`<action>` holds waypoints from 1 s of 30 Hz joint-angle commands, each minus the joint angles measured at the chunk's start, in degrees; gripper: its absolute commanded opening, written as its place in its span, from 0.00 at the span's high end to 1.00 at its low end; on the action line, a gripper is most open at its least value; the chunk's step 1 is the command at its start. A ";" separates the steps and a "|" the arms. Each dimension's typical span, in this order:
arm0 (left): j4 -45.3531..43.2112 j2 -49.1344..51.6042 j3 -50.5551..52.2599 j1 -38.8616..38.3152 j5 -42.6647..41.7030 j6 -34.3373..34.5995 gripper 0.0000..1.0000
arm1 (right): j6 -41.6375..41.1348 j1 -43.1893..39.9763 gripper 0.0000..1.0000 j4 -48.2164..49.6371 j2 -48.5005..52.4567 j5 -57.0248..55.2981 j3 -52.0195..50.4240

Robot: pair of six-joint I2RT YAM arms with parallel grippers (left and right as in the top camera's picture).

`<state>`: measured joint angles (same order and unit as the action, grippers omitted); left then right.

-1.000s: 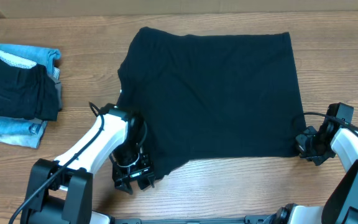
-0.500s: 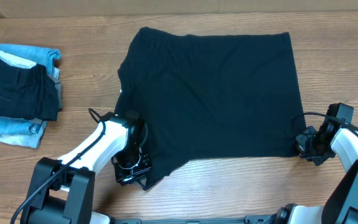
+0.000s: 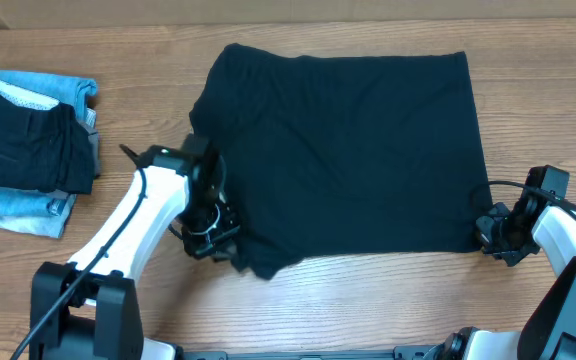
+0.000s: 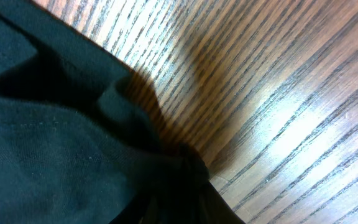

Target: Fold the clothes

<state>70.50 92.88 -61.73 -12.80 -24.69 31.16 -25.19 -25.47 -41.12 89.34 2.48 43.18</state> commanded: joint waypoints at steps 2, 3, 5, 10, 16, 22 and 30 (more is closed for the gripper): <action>-6.56 -0.76 -1.81 3.39 -1.18 -1.25 0.96 | 0.11 0.02 0.80 0.50 0.37 0.17 -1.11; -8.37 -0.74 -1.81 3.67 0.35 -0.68 0.96 | 0.11 0.02 0.80 0.46 0.37 0.17 -1.11; -10.38 -0.74 -1.79 3.67 2.36 -0.61 0.96 | 0.13 0.02 0.80 0.37 0.37 0.17 -1.11; -16.04 -0.74 -1.75 3.67 8.81 0.15 0.81 | 0.13 0.02 0.80 0.35 0.37 0.17 -1.11; -19.71 -0.76 -2.54 3.63 12.79 -4.68 0.28 | 0.13 0.02 0.80 0.28 0.37 0.15 -1.11; -8.63 -0.74 -2.67 -3.19 17.40 -13.03 0.96 | 0.13 0.02 0.80 0.31 0.37 0.17 -1.11; -18.47 -0.70 0.13 -30.14 33.27 -26.03 0.89 | 0.11 0.02 0.80 0.44 0.37 0.20 -1.11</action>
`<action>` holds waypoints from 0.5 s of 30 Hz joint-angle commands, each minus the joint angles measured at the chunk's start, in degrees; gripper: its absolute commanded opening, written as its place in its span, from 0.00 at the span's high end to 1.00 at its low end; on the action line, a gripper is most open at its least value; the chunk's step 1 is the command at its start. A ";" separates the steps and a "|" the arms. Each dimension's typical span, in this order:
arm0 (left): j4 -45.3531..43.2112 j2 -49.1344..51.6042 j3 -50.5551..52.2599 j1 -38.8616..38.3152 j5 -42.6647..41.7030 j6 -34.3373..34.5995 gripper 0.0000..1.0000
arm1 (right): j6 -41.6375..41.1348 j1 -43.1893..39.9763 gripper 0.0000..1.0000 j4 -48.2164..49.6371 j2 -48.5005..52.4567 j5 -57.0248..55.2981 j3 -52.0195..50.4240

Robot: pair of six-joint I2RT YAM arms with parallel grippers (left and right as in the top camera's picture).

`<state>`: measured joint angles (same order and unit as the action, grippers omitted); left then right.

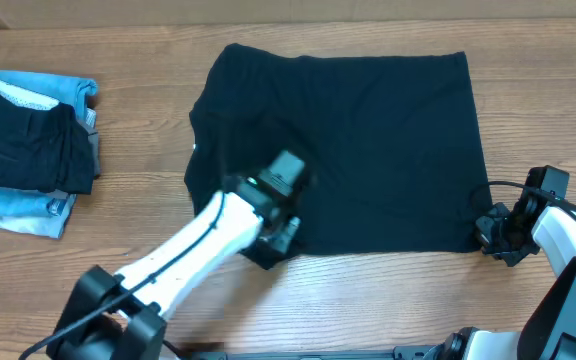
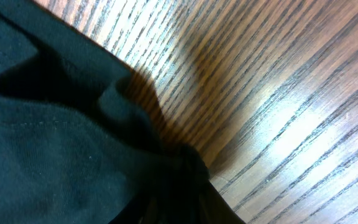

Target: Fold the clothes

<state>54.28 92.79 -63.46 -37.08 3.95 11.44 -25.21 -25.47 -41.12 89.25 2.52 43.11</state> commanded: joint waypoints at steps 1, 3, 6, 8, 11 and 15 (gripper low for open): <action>-3.85 -0.59 3.13 -10.12 9.44 -7.39 0.89 | 0.13 0.02 0.80 0.46 0.46 0.15 -1.05; -3.65 -0.59 3.74 -12.63 12.04 -7.10 0.89 | 0.13 0.02 0.80 0.39 0.46 0.15 -1.05; -3.89 -0.57 5.55 -12.83 6.91 -9.33 0.83 | 0.13 0.02 0.80 0.35 0.46 0.15 -1.05; -3.76 -0.57 6.93 -12.81 7.15 -7.08 0.70 | 0.13 0.02 0.79 0.35 0.46 0.15 -1.05; -3.82 -0.57 8.11 -12.83 4.39 -6.47 0.59 | 0.13 0.02 0.79 0.37 0.46 0.15 -1.07; -5.07 -0.57 10.95 -12.83 3.96 -5.42 0.57 | 0.13 0.02 0.79 0.37 0.46 0.15 -1.05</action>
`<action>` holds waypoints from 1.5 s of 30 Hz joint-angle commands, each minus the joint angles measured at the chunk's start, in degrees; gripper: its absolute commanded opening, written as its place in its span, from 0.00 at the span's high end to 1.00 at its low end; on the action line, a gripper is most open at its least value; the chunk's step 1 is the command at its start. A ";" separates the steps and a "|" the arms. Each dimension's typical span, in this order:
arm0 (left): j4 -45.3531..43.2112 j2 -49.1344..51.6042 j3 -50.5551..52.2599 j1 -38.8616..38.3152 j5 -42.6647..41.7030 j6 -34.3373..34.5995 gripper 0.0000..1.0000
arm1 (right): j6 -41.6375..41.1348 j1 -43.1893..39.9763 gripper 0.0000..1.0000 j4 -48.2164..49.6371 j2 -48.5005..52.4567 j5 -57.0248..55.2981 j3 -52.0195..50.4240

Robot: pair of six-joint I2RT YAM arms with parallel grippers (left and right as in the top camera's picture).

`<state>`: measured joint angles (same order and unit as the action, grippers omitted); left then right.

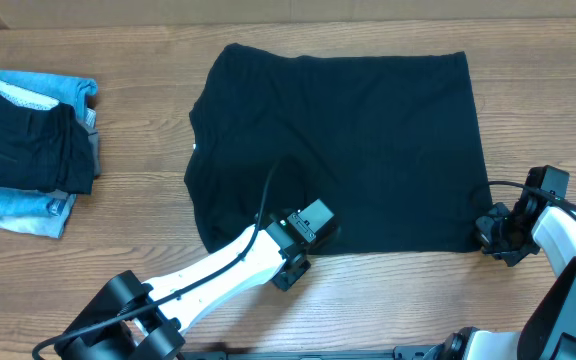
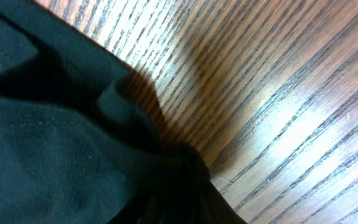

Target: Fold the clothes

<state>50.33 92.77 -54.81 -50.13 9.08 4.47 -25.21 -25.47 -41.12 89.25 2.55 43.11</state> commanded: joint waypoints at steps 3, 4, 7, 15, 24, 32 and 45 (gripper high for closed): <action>-2.54 -0.55 4.09 0.22 0.61 3.61 0.57 | 0.13 0.02 0.79 0.37 0.46 0.13 -1.05; -2.91 -0.55 4.13 0.22 0.96 4.04 0.56 | 0.13 0.02 0.79 0.37 0.46 0.13 -1.05; -5.60 -0.52 4.15 0.22 1.90 5.05 0.56 | 0.13 0.02 0.79 0.35 0.46 0.13 -1.05; -7.41 -0.52 4.44 0.22 1.88 5.40 0.63 | 0.13 0.02 0.79 0.39 0.46 0.13 -1.05; -10.64 -0.55 7.37 0.24 9.51 4.72 0.82 | 0.13 0.02 0.79 0.55 0.46 0.13 -1.05; -5.35 -0.55 -3.72 0.22 14.05 -2.67 0.69 | 0.13 0.02 0.79 0.39 0.46 0.13 -1.05; -1.68 -0.52 -2.64 0.17 -2.97 -5.92 0.61 | 0.13 0.02 0.79 0.15 0.46 0.13 -1.05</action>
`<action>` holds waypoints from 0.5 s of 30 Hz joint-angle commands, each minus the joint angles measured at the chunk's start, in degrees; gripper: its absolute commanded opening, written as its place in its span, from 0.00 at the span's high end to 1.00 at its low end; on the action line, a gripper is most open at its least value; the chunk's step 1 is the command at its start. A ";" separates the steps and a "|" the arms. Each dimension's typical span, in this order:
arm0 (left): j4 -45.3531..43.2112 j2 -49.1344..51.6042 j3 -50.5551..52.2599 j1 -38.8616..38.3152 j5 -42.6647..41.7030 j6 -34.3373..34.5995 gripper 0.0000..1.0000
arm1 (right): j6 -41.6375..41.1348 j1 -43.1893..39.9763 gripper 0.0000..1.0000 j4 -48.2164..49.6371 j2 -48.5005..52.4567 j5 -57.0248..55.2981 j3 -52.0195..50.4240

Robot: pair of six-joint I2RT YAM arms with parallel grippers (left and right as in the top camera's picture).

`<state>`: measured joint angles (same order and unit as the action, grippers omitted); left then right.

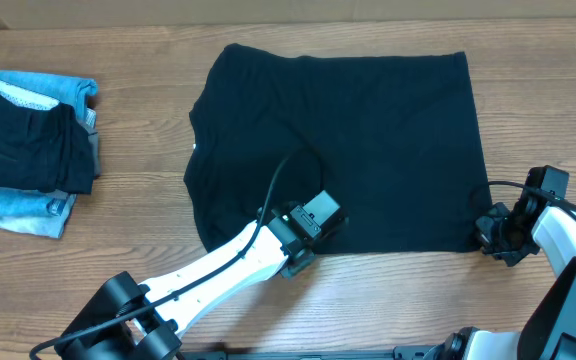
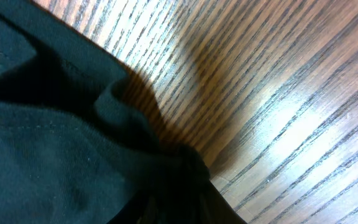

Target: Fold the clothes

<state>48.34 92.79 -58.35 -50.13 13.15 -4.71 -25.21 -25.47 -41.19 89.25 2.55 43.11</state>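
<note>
A black garment (image 1: 348, 140) lies spread flat across the middle of the wooden table (image 1: 538, 60). My left gripper (image 1: 306, 240) sits at the garment's front edge, left of centre; its fingers are hidden under the wrist, so its state does not show. At the front right corner my right gripper (image 1: 490, 235) rests low on the table. In the right wrist view the black cloth (image 2: 55, 143) gathers into a puckered fold that runs into the right gripper (image 2: 188, 199), which is shut on it.
A pile of folded clothes (image 1: 28, 140), dark cloth on top of light blue denim, lies at the far left of the table. Bare wood (image 2: 278, 93) shows beside the held corner. The left arm stretches diagonally from the front edge.
My left gripper has shifted slightly to the right along the garment's front edge. The right gripper and the pinched corner have not moved.
My left gripper was first at the garment's bunched front left corner. It then stood further right over the cloth, and the bunch was gone. Then it lay at the front edge, and now slightly further right. The right gripper kept the front right corner throughout.
</note>
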 commanded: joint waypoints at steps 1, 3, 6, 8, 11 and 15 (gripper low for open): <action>0.55 -0.55 1.44 0.17 -7.02 3.26 0.57 | 0.13 0.02 0.79 0.20 0.46 0.13 -1.07; 0.74 -0.55 2.73 0.22 -6.99 3.26 0.55 | 0.13 0.02 0.79 0.22 0.46 0.13 -1.05; 0.59 -0.55 4.52 0.22 -6.38 3.28 0.55 | 0.13 0.02 0.79 0.22 0.46 0.13 -1.05; -0.35 -0.55 6.12 0.22 -5.20 3.65 0.57 | 0.13 0.02 0.79 0.24 0.46 0.13 -1.05; -2.14 -0.55 7.10 0.24 -3.28 3.65 0.60 | 0.13 0.02 0.79 0.24 0.46 0.13 -1.05; -2.45 -0.55 7.26 0.24 -2.03 3.69 0.63 | 0.13 0.02 0.79 0.22 0.46 0.13 -1.05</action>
<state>46.24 92.79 -51.72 -50.13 9.30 -1.63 -25.21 -25.47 -41.19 89.25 2.57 43.11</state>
